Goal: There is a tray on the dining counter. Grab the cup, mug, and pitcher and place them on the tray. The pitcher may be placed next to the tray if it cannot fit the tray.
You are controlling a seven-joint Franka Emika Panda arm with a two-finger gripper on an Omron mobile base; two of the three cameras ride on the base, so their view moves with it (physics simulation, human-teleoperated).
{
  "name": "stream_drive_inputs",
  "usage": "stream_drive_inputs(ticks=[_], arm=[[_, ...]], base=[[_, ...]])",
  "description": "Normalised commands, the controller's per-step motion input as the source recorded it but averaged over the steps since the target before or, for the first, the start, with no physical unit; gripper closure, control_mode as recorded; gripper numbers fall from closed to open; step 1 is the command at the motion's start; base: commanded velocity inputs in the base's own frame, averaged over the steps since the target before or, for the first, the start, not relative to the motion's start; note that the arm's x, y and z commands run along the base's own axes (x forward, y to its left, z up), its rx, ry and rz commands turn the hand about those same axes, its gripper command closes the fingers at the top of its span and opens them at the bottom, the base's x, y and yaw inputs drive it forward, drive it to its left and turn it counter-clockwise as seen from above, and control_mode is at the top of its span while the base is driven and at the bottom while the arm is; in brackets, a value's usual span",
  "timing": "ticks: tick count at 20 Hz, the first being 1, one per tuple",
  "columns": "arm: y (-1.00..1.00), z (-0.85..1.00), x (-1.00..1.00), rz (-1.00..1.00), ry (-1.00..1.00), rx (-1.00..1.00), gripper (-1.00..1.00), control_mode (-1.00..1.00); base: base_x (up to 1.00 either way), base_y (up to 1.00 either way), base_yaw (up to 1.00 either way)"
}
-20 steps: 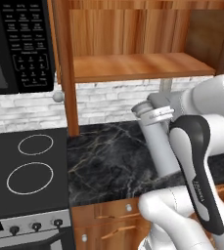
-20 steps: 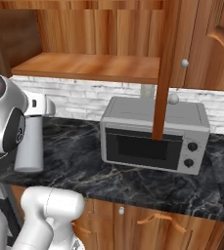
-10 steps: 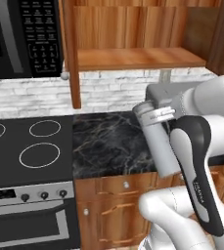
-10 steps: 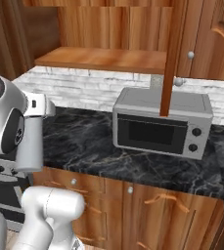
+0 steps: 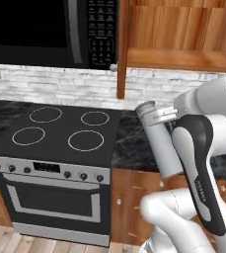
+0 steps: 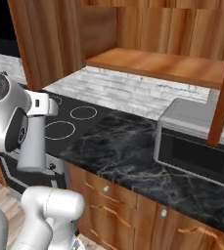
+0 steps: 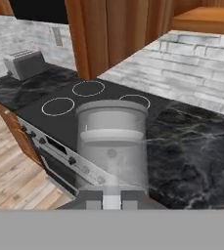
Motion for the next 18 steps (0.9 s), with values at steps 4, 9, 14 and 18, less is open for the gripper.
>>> stream_drive_inputs(ticks=[4, 9, 14, 18], arm=[[0.00, 0.00, 0.00, 0.00, 0.00, 0.00, 1.00, 1.00], [0.00, 0.00, 0.00, 0.00, 0.00, 0.00, 1.00, 1.00], [0.00, 0.00, 0.00, 0.00, 0.00, 0.00, 1.00, 1.00], [0.00, 0.00, 0.00, 0.00, 0.00, 0.00, 1.00, 1.00]], base=[[-0.06, 0.51, 0.58], [-0.05, 0.44, 0.64], [0.00, 0.52, 0.69], [0.03, 0.52, 0.65]])
